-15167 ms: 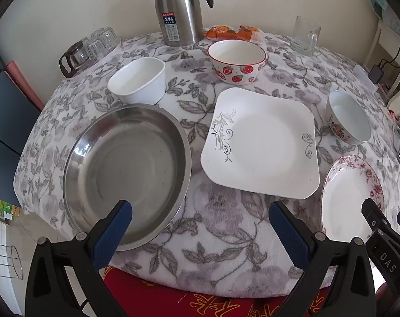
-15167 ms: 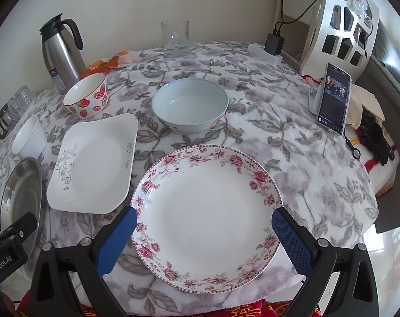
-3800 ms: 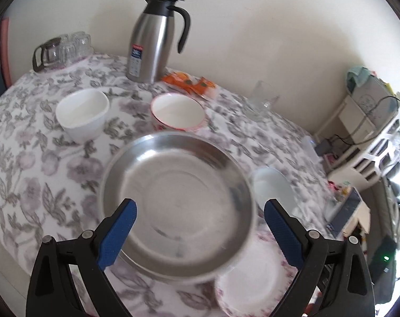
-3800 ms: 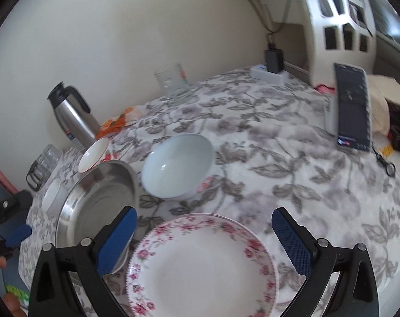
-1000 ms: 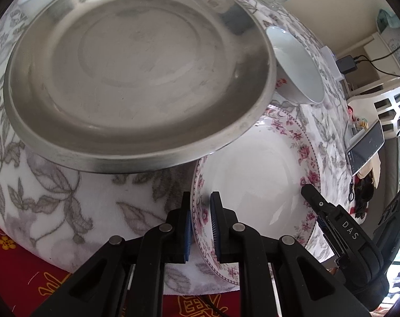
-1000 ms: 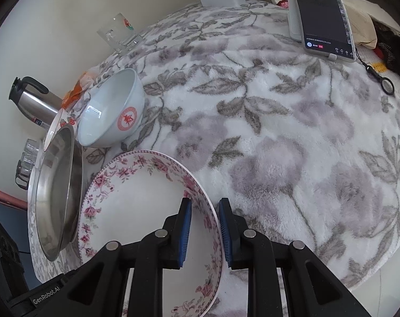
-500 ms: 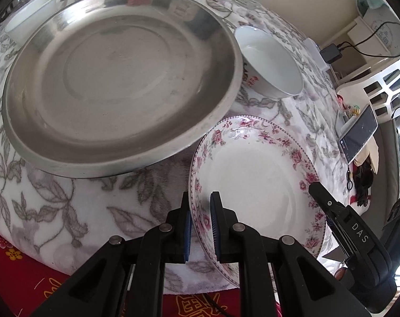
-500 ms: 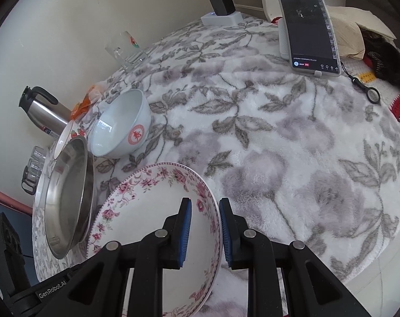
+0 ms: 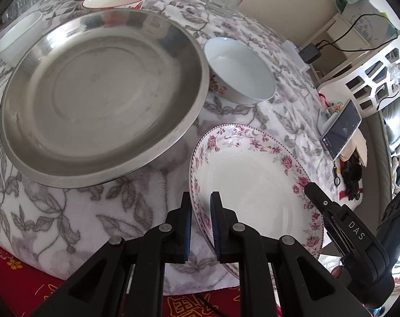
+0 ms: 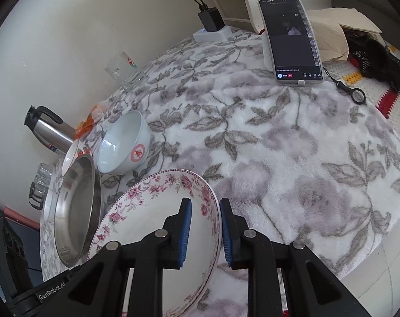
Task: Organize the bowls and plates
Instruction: 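Lift the pink-floral plate on edge with both grippers, then carry the pink-floral plate over the steel basin and lower it inside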
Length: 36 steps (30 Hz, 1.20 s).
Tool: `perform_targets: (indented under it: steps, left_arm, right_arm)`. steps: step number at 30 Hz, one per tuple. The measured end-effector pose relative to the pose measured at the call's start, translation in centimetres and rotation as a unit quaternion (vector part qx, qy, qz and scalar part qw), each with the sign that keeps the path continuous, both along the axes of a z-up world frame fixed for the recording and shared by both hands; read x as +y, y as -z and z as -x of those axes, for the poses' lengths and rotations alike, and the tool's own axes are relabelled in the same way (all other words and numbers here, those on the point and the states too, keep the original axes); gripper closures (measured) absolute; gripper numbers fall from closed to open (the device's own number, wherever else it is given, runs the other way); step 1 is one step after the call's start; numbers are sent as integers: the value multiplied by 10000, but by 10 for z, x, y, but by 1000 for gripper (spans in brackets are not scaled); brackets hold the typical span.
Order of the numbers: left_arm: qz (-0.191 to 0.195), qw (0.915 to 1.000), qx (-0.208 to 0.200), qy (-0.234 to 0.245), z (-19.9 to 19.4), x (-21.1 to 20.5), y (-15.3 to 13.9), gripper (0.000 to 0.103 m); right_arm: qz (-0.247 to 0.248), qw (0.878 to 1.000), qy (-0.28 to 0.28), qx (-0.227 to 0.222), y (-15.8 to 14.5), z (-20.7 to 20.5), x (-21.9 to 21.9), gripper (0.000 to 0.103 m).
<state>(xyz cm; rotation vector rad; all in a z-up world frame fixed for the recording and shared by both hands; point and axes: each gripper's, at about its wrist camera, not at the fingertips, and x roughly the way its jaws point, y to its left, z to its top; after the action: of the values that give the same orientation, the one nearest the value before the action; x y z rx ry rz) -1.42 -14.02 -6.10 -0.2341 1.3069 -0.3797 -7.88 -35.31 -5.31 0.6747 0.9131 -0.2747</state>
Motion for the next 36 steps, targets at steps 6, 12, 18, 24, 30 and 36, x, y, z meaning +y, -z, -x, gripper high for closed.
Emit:
perform_targets:
  steps: [6, 12, 18, 24, 30, 36]
  left_arm:
    - [71, 9992, -392, 70, 2, -1, -18, 89]
    - [198, 9978, -626, 18, 0, 6, -31, 89]
    - [289, 9961, -836, -40, -1, 10, -42, 89]
    - [448, 9942, -969, -162, -4, 24, -53, 89]
    - [621, 9923, -1014, -355, -12, 41, -61, 89]
    - [818, 9902, -923, -651, -22, 63, -61, 89]
  right_arm:
    - [15, 9996, 27, -275, -9, 5, 0, 80]
    - [58, 9988, -50, -483, -17, 5, 5, 80]
    - [35, 9977, -91, -675, -22, 5, 9, 80]
    - [71, 9958, -181, -899, -32, 2, 20, 80]
    - [47, 9940, -309, -1045, -40, -6, 35, 80]
    - [94, 9924, -468, -1130, -48, -19, 52, 80]
